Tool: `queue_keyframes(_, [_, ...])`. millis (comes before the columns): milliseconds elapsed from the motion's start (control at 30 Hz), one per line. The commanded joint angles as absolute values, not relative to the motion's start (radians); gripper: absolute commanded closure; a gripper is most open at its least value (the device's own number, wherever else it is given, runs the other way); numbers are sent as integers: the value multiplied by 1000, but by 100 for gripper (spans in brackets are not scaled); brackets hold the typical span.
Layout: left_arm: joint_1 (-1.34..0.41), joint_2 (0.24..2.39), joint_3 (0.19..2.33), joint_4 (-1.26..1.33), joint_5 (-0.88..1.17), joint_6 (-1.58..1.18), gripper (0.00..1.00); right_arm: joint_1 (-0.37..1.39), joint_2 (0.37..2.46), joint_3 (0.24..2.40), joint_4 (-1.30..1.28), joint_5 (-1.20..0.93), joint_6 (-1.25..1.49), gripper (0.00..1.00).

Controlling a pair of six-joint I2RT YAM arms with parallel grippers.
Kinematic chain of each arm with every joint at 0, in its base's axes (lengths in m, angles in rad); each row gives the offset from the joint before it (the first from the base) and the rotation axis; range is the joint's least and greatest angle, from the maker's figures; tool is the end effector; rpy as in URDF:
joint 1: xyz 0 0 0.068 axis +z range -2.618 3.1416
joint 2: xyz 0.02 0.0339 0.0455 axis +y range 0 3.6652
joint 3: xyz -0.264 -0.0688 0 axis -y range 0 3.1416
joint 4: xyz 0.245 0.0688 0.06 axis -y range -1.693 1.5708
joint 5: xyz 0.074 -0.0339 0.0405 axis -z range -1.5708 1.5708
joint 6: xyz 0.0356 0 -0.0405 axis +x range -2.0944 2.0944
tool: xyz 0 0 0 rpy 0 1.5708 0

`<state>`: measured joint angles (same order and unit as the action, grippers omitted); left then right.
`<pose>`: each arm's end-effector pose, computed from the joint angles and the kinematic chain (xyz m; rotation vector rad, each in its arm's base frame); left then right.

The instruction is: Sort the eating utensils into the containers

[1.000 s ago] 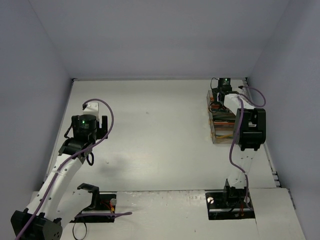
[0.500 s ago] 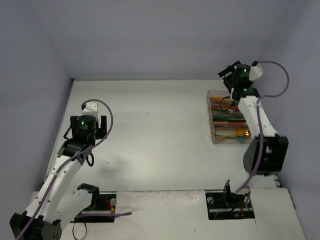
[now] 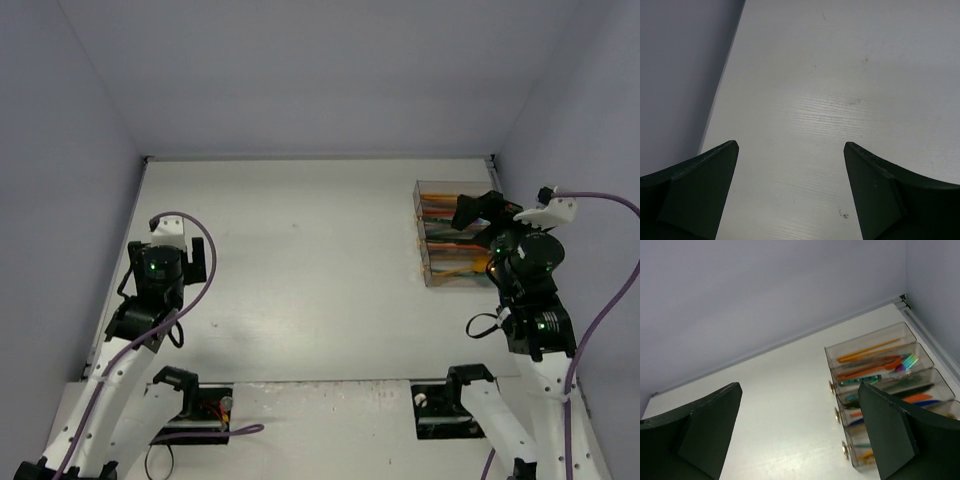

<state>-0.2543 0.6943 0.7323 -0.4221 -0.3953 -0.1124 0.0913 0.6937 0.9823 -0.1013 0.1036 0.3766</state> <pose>0.1571 -0.0267 0.3116 -0.1219 1.9226 0.1412 0.1420 0.0093 0.4299 0.2835 1.3626 0.3187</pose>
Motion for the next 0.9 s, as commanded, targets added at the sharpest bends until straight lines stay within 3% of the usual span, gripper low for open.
queue_keyframes(0, [-258, 703, 788, -441, -394, -160, 16, 106, 524, 939, -186, 127, 325, 0])
queue_keyframes(333, [-258, 635, 748, -443, -420, -176, 16, 131, 342, 958, -359, 35, 259, 0])
queue_keyframes(867, [-259, 609, 742, -421, -396, -201, 16, 160, 321, 1008, -412, 59, 275, 0])
